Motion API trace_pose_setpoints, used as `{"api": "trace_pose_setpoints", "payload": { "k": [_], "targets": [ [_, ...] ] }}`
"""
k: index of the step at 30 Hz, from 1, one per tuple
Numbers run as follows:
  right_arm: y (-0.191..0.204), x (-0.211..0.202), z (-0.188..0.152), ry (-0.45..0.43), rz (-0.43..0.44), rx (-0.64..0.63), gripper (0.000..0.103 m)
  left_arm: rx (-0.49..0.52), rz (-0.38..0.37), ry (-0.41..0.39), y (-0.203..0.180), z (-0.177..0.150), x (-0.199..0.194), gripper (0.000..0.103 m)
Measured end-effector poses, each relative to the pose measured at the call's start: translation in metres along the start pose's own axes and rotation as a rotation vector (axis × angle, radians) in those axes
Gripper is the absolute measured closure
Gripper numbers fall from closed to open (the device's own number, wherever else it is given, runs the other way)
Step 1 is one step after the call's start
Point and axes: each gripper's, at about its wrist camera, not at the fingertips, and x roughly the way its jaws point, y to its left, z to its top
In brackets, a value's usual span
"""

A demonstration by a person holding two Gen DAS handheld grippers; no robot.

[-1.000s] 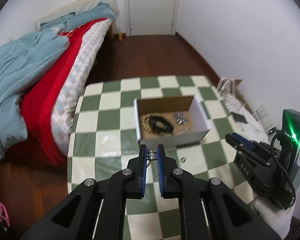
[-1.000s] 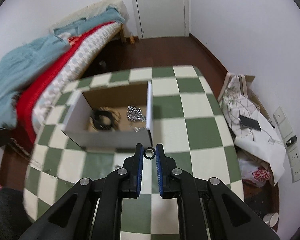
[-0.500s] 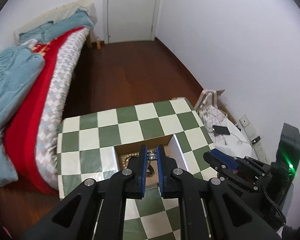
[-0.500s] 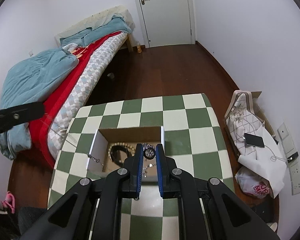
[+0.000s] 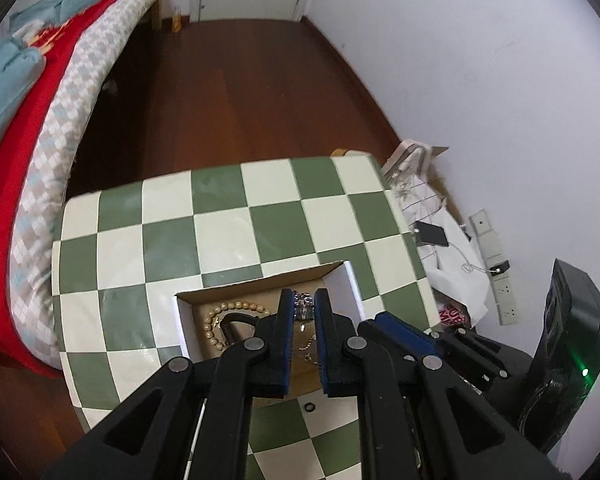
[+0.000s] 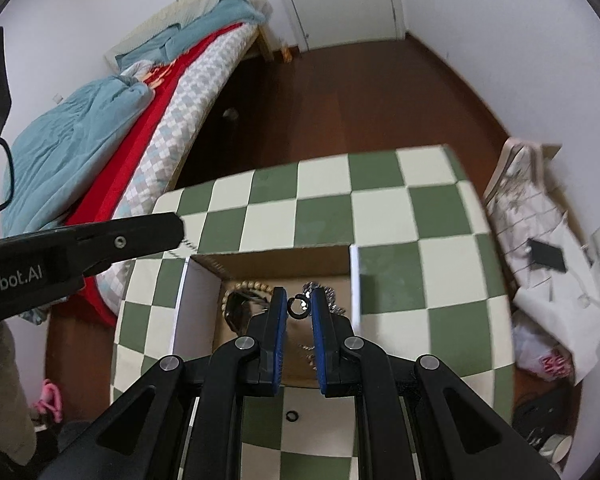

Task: Organize jewelry
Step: 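Lower the chain and black ring into the box and open both grippers, then lift both open grippers up and away from the box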

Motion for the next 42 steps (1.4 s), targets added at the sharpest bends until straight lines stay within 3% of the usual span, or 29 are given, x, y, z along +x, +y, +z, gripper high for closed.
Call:
{"api": "trace_pose_setpoints", "payload": {
  "k": [5,8,9,11,12,15,18,19,20,26,32,42],
  "targets": [
    [-0.012,0.025,0.0,0.08,0.049,0.047,0.089,-0.03,0.064,0.017,0.01,0.005,0.012,0.085],
    [-0.017,0.032,0.0,0.101,0.034,0.061,0.085,-0.024,0.132,-0.02,0.015,0.003,0.01,0.047],
    [-0.018,0.032,0.0,0.101,0.034,0.066,0.081,-0.023,0.156,-0.038,0.018,0.001,0.008,0.028],
    [-0.02,0.031,0.0,0.1,0.024,0.073,0.06,-0.03,0.204,-0.072,0.024,-0.003,0.005,0.023],
    [-0.021,0.031,0.001,0.1,0.021,0.073,0.058,-0.034,0.224,-0.076,0.028,-0.005,0.005,0.022],
    [-0.019,0.029,-0.001,0.101,-0.034,0.045,0.055,-0.053,0.297,-0.085,0.041,-0.013,0.006,0.001],
    [-0.016,0.03,-0.004,0.112,-0.118,0.019,0.029,-0.049,0.382,-0.119,0.049,-0.026,0.006,0.0],
    [-0.014,0.031,-0.005,0.114,-0.161,0.0,0.013,-0.045,0.402,-0.127,0.051,-0.03,0.006,0.0],
    [-0.012,0.031,-0.007,0.118,-0.203,-0.015,0.004,-0.043,0.412,-0.129,0.053,-0.034,0.007,0.0],
    [-0.013,0.027,-0.018,0.118,-0.324,-0.031,0.0,-0.069,0.428,-0.106,0.061,-0.059,0.012,0.0],
    [-0.005,0.009,-0.028,0.092,-0.34,-0.041,0.0,-0.083,0.425,-0.122,0.059,-0.08,0.001,0.0],
    [0.012,-0.057,-0.057,-0.027,-0.361,-0.06,0.0,-0.117,0.427,-0.236,0.043,-0.118,-0.061,0.0]
  ]
}}
